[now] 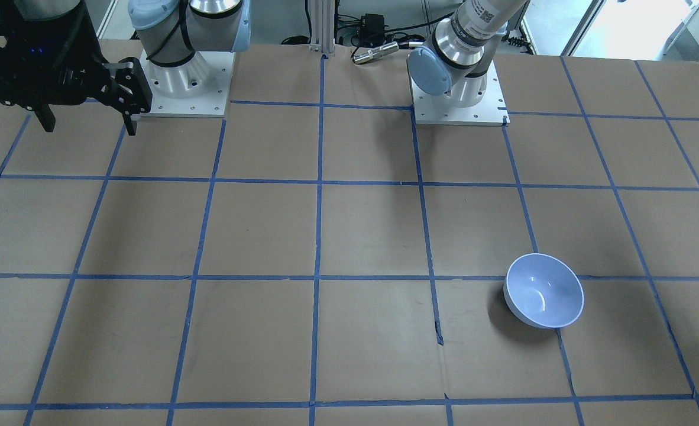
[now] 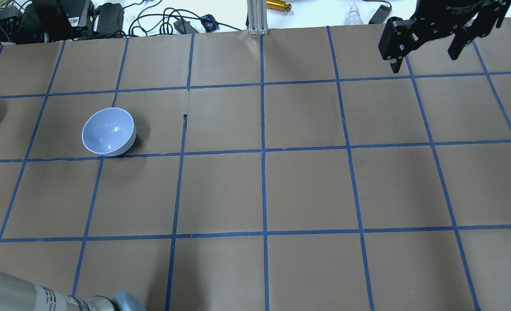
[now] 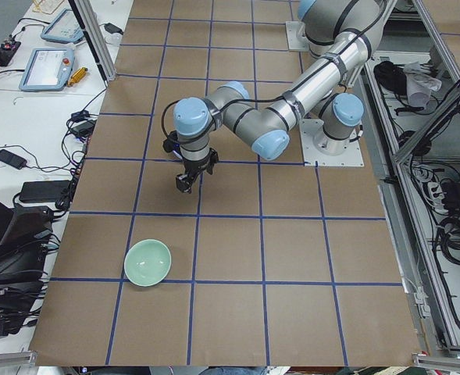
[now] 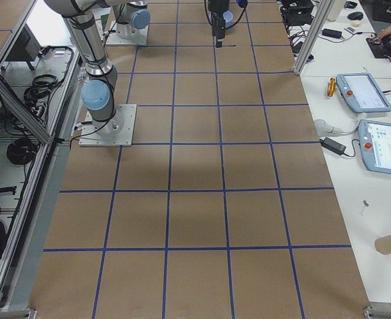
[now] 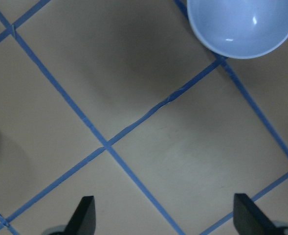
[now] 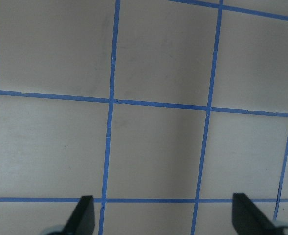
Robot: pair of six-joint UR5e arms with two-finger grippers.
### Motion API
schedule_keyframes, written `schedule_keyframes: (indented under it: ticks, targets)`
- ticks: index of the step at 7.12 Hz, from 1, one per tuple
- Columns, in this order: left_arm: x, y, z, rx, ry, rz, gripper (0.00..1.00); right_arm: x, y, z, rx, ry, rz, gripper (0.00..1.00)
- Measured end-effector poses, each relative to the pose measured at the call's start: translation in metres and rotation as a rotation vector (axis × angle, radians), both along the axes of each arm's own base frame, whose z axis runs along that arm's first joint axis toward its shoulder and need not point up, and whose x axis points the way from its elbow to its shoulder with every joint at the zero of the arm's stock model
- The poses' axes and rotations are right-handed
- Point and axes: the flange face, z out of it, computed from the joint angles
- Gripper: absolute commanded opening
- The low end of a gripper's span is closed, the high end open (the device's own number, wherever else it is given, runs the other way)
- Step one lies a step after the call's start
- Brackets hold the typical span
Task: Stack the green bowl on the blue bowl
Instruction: 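Lower the left gripper down over the pale green bowl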
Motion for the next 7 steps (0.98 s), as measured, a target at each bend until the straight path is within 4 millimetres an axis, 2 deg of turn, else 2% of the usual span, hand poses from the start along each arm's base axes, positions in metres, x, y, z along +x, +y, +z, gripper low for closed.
schedule_keyframes:
  ticks: [1,3,5,7]
  targets:
    - [0.032,-0.011,-0.016,0.002,-0.001,-0.058,1.00,0.000,0.000,0.000,0.000,0.000,0.000,1.00]
    - [0.079,-0.034,-0.042,-0.004,-0.005,-0.150,1.00,0.000,0.000,0.000,0.000,0.000,0.000,1.00]
    - [0.109,-0.047,-0.076,-0.002,-0.004,-0.228,0.99,0.000,0.000,0.000,0.000,0.000,0.000,1.00]
    - [0.125,-0.058,-0.104,-0.022,-0.036,-0.311,0.98,0.000,0.000,0.000,0.000,0.000,0.000,1.00]
